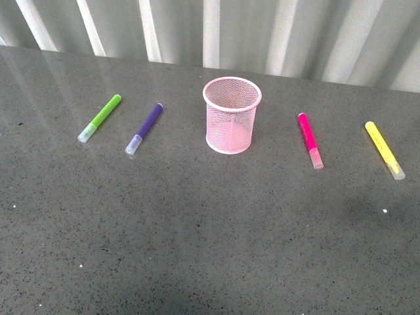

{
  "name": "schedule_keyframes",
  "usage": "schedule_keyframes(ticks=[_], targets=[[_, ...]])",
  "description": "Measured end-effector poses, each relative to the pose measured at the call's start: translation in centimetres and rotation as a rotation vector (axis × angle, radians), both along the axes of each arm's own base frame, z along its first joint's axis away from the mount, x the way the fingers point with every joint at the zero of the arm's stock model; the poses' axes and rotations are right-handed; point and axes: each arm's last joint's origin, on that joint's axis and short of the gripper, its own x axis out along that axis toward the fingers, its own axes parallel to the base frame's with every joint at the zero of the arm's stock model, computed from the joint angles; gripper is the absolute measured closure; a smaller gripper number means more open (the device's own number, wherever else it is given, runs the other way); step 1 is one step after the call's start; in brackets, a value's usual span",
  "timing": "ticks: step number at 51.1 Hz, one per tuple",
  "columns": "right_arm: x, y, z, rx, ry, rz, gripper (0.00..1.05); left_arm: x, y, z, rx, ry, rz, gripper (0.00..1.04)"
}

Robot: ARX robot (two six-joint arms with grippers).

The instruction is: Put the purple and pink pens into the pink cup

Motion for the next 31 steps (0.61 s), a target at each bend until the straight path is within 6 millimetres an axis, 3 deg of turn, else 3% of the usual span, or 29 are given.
schedule_keyframes(ticks=[31], targets=[[0.0, 0.0, 0.0, 0.0, 0.0, 0.0, 0.07, 0.0, 0.0, 0.0, 0.0, 0.0, 0.0, 0.07]])
